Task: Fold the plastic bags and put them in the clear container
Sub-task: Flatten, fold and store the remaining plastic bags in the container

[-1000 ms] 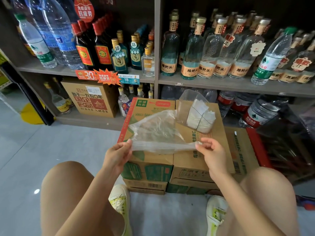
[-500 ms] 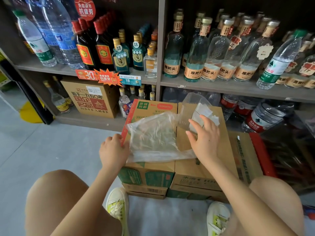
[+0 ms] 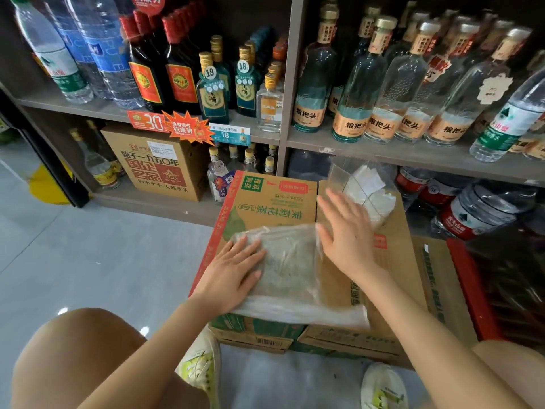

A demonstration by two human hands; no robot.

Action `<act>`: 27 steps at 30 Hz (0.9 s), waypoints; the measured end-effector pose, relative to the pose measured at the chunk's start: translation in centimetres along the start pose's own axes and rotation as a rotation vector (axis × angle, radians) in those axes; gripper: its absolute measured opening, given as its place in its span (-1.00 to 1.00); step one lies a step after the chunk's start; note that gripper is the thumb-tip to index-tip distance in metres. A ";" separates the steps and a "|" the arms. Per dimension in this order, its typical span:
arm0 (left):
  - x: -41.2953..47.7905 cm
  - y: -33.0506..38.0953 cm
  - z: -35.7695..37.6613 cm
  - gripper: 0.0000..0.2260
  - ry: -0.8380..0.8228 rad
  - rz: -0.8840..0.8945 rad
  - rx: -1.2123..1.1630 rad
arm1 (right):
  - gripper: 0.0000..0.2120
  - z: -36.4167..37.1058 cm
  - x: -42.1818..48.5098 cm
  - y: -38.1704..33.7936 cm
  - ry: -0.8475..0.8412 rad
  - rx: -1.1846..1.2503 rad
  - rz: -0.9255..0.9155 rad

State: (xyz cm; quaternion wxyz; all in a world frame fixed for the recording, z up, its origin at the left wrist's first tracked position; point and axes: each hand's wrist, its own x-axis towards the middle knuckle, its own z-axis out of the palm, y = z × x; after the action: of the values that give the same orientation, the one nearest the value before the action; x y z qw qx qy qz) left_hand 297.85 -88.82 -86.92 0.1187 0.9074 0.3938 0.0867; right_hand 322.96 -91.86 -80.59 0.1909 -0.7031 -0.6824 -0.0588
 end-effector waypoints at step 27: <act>2.8 0.9 -6.6 -0.91 0.190 -0.428 -1.093 | -0.80 -3.0 -3.4 2.8 -0.263 0.797 0.147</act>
State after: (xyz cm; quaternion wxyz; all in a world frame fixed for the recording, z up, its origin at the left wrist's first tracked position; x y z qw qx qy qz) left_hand 298.65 -86.37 -80.16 0.5478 0.6033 0.4753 0.3316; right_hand 326.08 -96.07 -79.54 0.3627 -0.6225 -0.6185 0.3137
